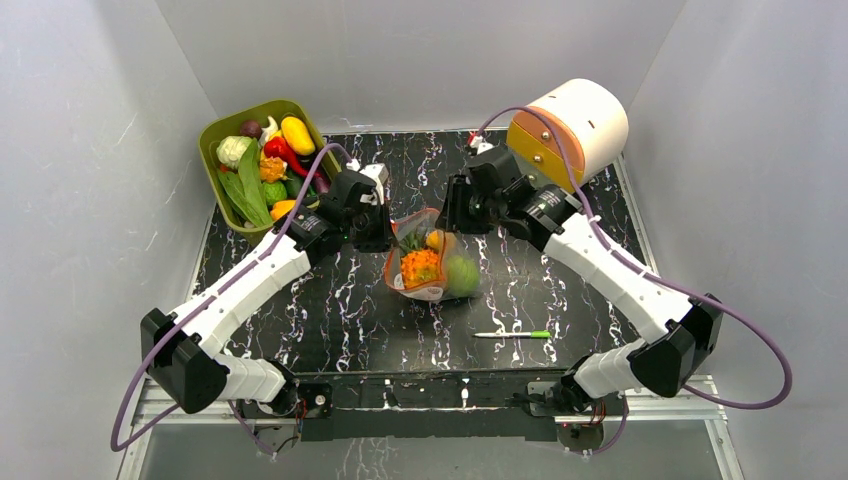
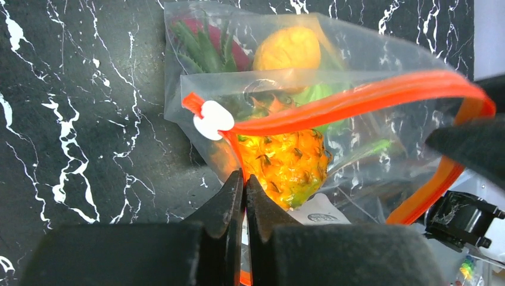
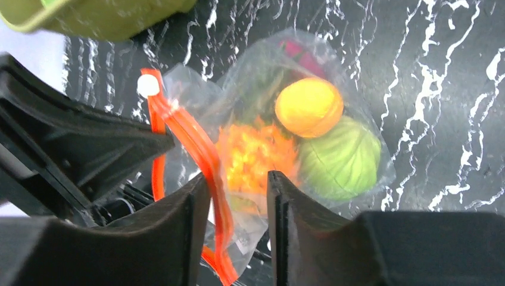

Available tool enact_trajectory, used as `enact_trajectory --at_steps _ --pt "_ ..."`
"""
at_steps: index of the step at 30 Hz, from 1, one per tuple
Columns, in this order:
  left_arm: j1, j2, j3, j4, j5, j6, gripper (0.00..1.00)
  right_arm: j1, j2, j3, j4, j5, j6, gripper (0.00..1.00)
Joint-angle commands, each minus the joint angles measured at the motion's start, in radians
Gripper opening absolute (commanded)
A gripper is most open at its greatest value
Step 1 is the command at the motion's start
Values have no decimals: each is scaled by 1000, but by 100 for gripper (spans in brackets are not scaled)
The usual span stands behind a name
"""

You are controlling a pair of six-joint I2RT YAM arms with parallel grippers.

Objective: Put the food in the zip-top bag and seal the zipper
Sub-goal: Adjust the fake vegetable in the bin.

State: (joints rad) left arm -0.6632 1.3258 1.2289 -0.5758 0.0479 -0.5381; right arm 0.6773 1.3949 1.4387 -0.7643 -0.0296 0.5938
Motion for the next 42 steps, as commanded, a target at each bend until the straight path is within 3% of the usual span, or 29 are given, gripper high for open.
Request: enact_trajectory --at_steps 1,7,14,18,26,37,42 --pt "-4 -52 41 27 -6 -54 0 116 -39 25 -135 141 69 40" --pt "-5 -36 67 27 -1 -75 0 159 -47 4 -187 226 86 38" --pt "-4 -42 94 -11 -79 -82 0 158 -56 65 -236 364 33 1" --pt "-4 -17 155 -80 -149 -77 0 159 -77 80 -225 408 1 0" --pt "-4 14 214 -106 -189 -63 0 159 -75 10 -82 348 -75 0" --pt "0 32 305 -143 -273 -19 54 159 -76 -22 8 304 -124 0" --pt "85 64 377 -182 -294 32 65 159 -87 -37 21 282 -134 0"
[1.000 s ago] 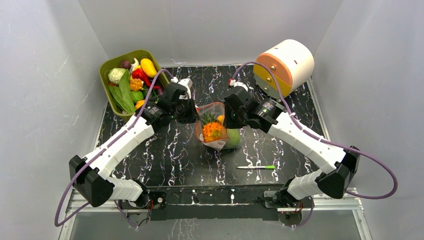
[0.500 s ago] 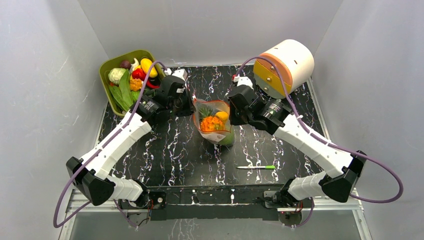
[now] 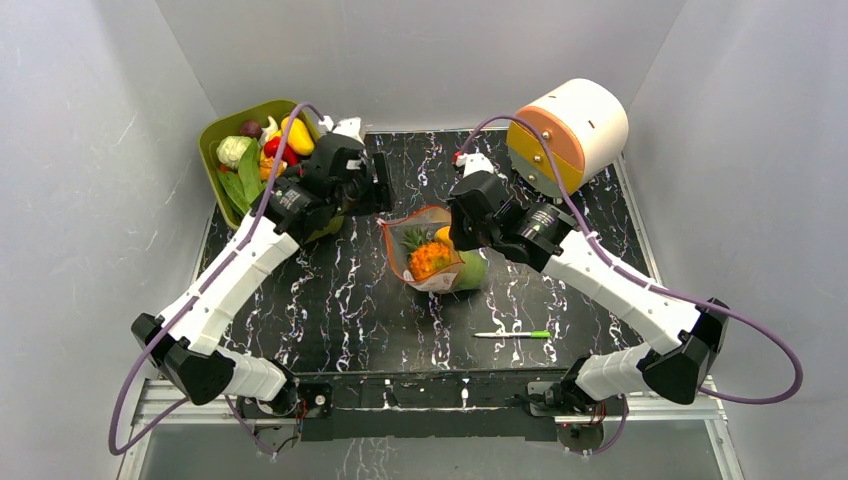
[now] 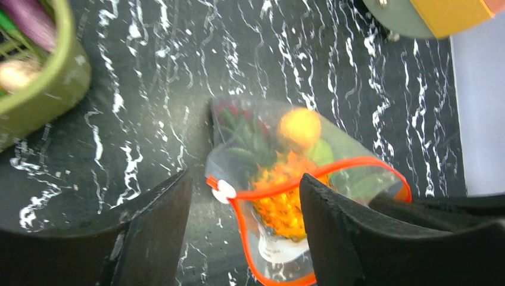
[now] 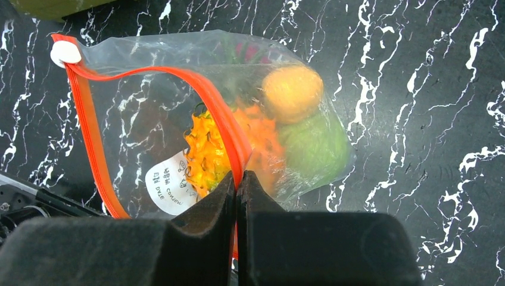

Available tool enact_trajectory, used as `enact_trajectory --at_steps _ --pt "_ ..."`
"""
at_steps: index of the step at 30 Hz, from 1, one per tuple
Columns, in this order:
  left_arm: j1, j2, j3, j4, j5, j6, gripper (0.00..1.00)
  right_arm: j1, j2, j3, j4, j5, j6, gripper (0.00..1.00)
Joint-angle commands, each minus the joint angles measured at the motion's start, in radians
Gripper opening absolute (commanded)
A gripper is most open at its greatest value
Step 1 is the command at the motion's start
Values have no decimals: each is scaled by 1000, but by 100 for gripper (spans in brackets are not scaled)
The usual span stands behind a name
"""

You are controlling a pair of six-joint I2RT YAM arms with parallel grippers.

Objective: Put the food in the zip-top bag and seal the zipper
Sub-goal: Adjust the fake vegetable in the bin, then pick up the fake vegetable from the bin.

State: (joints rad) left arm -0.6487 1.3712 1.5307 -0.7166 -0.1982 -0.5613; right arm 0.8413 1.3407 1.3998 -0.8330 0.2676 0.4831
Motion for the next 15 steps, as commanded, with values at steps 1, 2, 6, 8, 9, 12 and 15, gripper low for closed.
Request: enact_trajectory --at_steps 1,2,6,8,9,12,15 --pt "88 22 85 -44 -38 65 67 -5 -35 -1 93 -18 -26 0" --pt "119 27 92 -44 -23 75 68 -6 -37 -5 95 -21 -26 0" --pt "227 49 125 -49 -23 126 76 -5 -54 -20 116 -44 -29 0" --pt "258 73 152 -55 -51 167 79 -6 -62 -27 125 -50 -32 0" --pt "272 84 158 -49 -65 190 80 -5 -64 -28 127 -52 -35 0" --pt "312 118 154 -3 -78 262 84 -5 -67 -30 126 -45 -40 0" --pt "353 169 153 40 -135 321 85 -6 -56 -18 127 -50 -49 0"
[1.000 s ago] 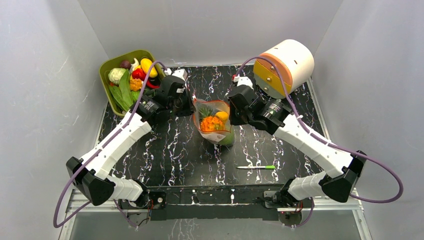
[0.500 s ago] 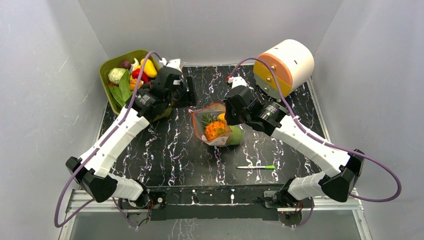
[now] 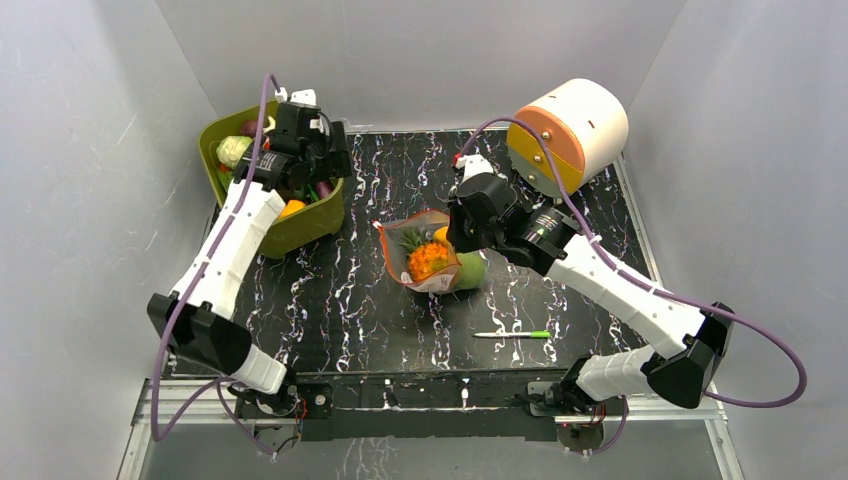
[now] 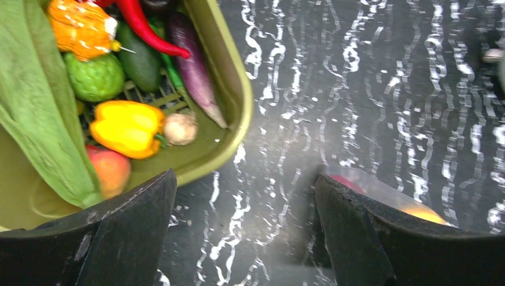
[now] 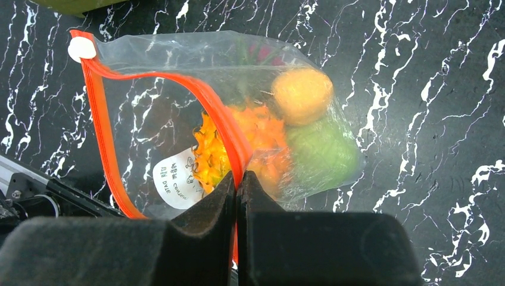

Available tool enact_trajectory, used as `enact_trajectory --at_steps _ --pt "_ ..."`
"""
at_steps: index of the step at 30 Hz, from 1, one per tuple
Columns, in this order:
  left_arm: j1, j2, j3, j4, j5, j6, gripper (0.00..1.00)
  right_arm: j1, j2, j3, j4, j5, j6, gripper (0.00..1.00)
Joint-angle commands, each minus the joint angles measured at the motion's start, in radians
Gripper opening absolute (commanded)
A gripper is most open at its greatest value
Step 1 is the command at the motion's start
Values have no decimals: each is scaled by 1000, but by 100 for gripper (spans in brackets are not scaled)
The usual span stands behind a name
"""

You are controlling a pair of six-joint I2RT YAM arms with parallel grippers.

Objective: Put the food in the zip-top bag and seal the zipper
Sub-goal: Pick up the fake vegetable from the bin.

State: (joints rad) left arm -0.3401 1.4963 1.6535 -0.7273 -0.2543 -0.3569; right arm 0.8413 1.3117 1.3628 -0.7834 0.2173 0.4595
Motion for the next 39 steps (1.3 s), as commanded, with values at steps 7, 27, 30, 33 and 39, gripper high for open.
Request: enact_trajectory --at_steps 7,27,30,33,39 --pt "126 169 36 167 -214 271 78 -8 -3 53 81 -6 -60 0" --pt "237 405 -21 466 -311 511 62 -24 46 56 157 -56 -84 0" --pt "240 441 -18 509 -332 524 62 -26 41 40 169 -61 -89 0" --pt "243 492 10 526 -377 553 61 -30 40 41 171 -59 -98 0" --pt "246 538 28 528 -398 570 55 -40 45 55 167 -48 -115 0"
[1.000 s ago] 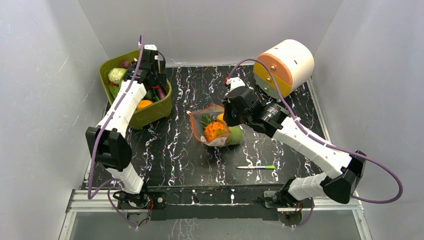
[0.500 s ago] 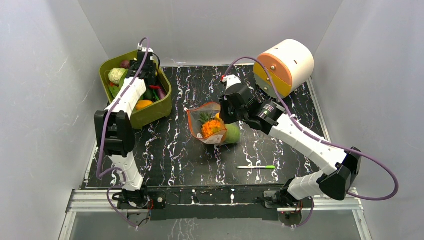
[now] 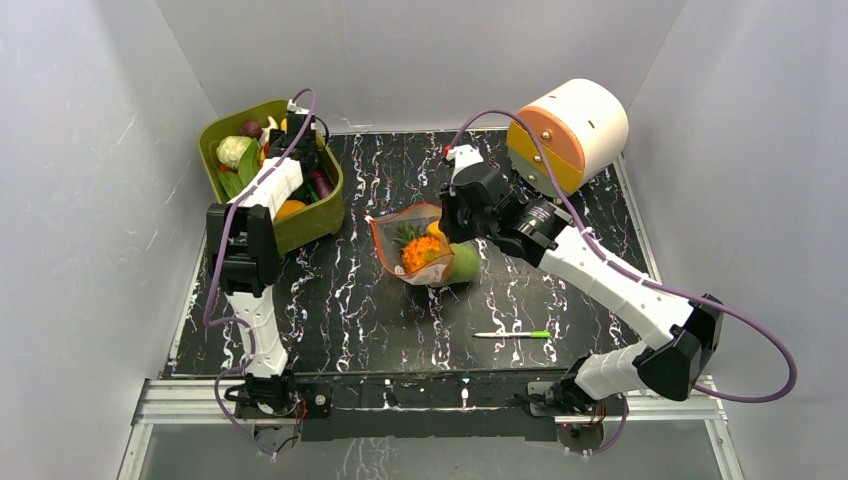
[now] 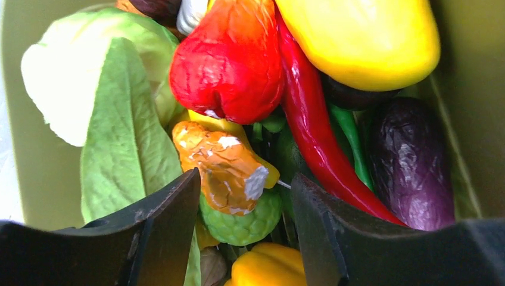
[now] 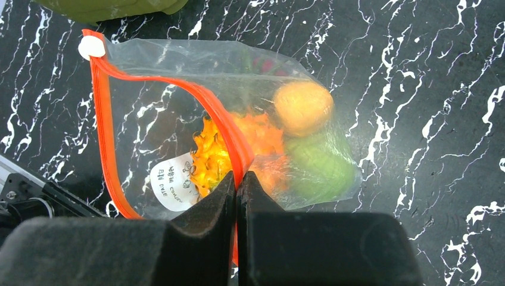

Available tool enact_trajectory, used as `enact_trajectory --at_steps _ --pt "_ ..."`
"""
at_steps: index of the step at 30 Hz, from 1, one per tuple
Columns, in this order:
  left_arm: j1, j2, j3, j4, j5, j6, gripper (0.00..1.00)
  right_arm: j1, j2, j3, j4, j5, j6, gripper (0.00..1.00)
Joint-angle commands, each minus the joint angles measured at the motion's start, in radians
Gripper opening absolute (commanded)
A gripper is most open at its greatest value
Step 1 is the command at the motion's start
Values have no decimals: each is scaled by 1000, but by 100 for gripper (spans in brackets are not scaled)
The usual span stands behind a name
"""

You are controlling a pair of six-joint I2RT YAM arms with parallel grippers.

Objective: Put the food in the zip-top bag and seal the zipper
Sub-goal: Pick up the fake vegetable from the bin.

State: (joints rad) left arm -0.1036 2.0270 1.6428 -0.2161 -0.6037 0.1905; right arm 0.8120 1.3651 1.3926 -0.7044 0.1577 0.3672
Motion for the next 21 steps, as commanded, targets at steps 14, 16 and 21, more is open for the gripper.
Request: enact_trajectory --at_steps 14,16,21 --pt "-9 -31 39 -79 -71 -44 18 -22 -56 -18 114 1 -16 0" --pt "-16 -61 45 -111 -62 -68 16 -22 -61 -33 124 -4 -15 0" --pt "-38 -156 65 -230 31 -169 15 -24 -61 -63 155 -23 11 0"
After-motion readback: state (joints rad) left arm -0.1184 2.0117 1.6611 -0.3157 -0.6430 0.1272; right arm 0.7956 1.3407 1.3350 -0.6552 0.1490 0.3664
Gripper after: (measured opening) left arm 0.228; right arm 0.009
